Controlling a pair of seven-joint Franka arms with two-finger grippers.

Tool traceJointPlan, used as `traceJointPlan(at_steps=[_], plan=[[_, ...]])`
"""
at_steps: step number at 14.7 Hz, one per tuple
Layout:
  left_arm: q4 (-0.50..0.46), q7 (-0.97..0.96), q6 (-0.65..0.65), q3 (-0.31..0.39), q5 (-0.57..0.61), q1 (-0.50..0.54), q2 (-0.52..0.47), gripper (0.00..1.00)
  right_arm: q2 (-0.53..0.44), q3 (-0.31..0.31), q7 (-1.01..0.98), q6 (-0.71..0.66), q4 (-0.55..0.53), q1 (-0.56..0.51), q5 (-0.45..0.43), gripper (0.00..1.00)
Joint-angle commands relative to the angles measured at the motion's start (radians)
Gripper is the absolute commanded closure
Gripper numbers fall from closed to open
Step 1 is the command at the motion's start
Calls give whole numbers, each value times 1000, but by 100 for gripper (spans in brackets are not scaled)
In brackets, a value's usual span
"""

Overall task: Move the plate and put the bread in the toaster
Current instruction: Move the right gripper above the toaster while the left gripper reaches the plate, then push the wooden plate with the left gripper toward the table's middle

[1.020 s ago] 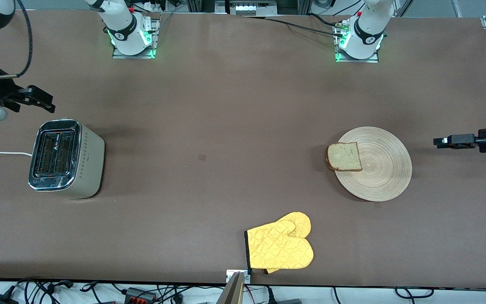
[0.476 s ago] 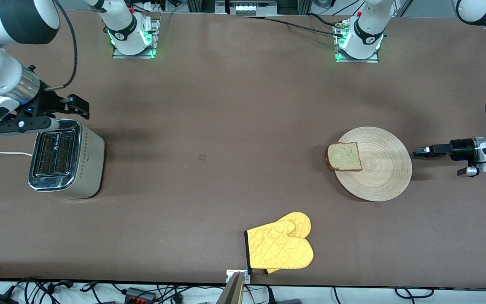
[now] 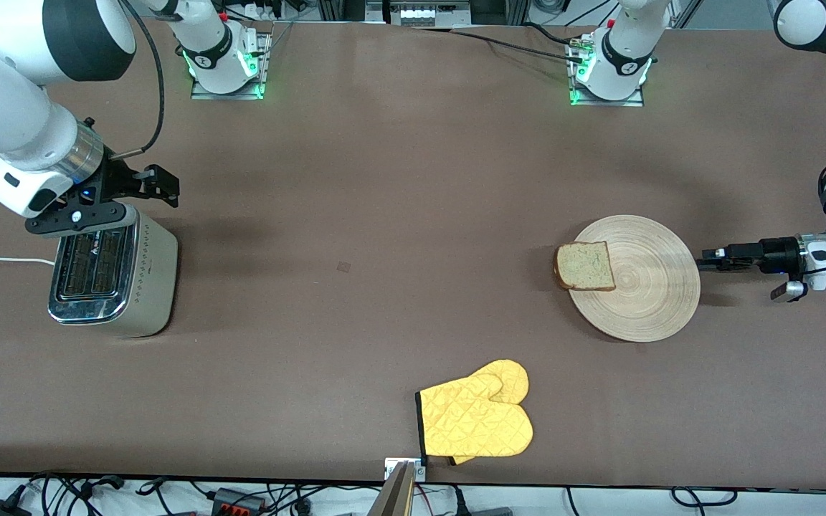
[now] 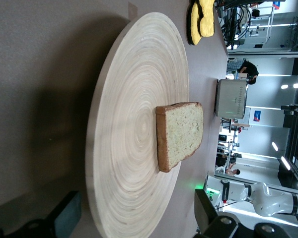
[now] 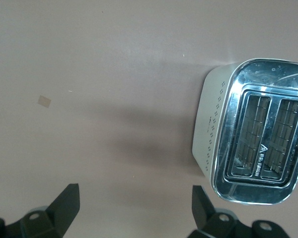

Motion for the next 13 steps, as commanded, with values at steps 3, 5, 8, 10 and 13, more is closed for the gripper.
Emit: traceJointPlan(at_steps=[3, 5, 8, 10, 13], plan=[[46, 61, 19, -5, -20, 9, 53, 40, 9, -3, 3, 9, 17, 0, 12, 0], [46, 59, 30, -5, -20, 6, 58, 53, 11, -4, 2, 10, 17, -4, 12, 0], [46, 59, 63, -7, -20, 2, 63, 58, 11, -4, 2, 9, 17, -2, 12, 0], [46, 59, 65, -11, -21, -1, 70, 58, 11, -4, 2, 10, 19, -4, 10, 0], [43, 59, 64, -15, -21, -3, 70, 62, 12, -4, 2, 15, 17, -7, 10, 0]])
